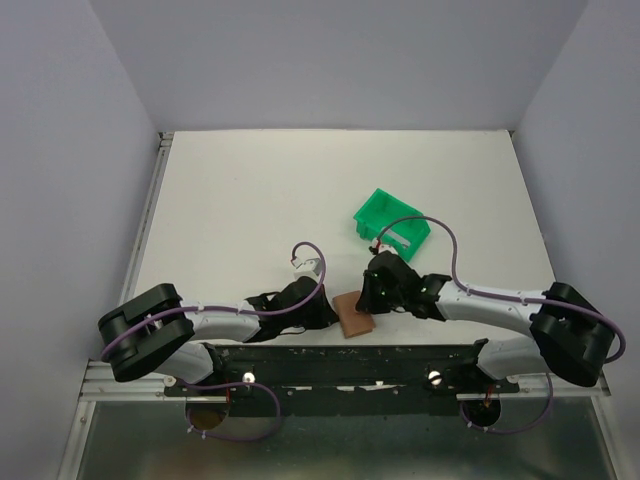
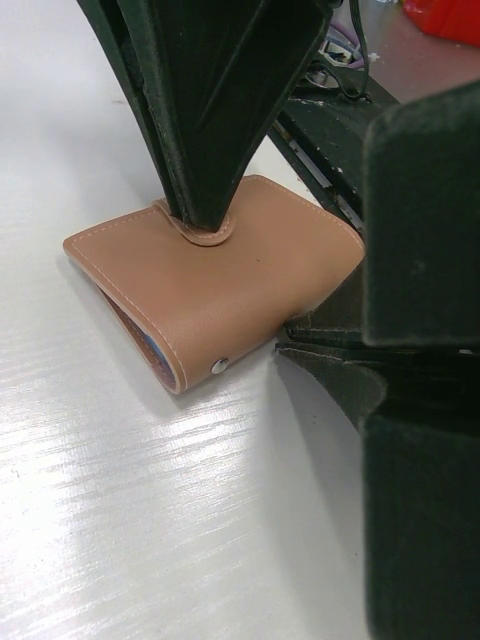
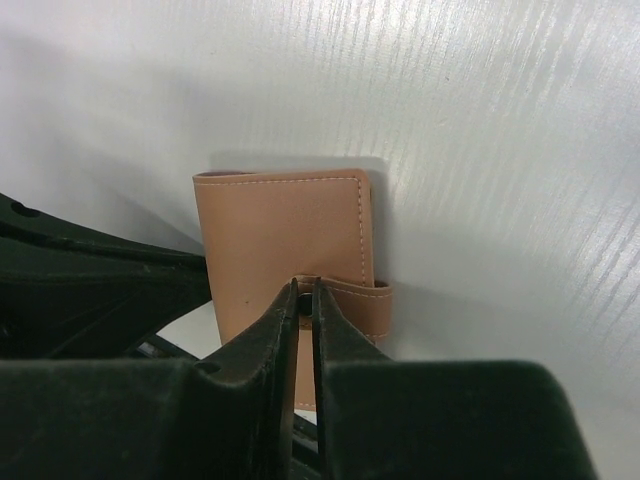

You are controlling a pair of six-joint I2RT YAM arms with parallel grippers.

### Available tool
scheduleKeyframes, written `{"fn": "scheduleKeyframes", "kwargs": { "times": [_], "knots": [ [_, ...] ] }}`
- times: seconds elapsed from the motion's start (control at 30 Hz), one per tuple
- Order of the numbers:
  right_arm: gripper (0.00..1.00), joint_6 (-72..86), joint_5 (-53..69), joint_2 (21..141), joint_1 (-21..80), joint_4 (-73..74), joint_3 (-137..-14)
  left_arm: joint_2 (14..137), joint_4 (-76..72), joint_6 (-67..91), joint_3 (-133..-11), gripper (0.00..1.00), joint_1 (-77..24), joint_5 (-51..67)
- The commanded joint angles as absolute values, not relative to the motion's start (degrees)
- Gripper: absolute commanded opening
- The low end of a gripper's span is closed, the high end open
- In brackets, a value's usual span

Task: Put the credit cards into the card holder
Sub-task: Close the card holder at the corner of the board.

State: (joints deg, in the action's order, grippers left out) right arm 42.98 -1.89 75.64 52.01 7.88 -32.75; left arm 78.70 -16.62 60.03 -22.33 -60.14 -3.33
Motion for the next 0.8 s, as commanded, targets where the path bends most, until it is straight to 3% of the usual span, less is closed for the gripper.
{"fn": "scheduleKeyframes", "kwargs": {
  "times": [0.0, 0.43, 0.77],
  "knots": [
    [0.15, 41.8, -1.3, 77.6, 51.9, 11.0, -33.9, 80.0, -15.4, 59.6, -23.2, 0.0, -60.7, -2.4],
    [0.05, 40.3, -1.4, 79.9, 52.0, 13.5, -34.4, 80.5, -15.6, 59.6, -23.3, 0.0, -60.7, -2.5],
    [0.07, 41.0, -3.0, 73.7, 52.9, 12.0, -30.9, 81.3, -16.5, 59.7, -23.1, 0.0, -60.7, -2.2]
  ]
}}
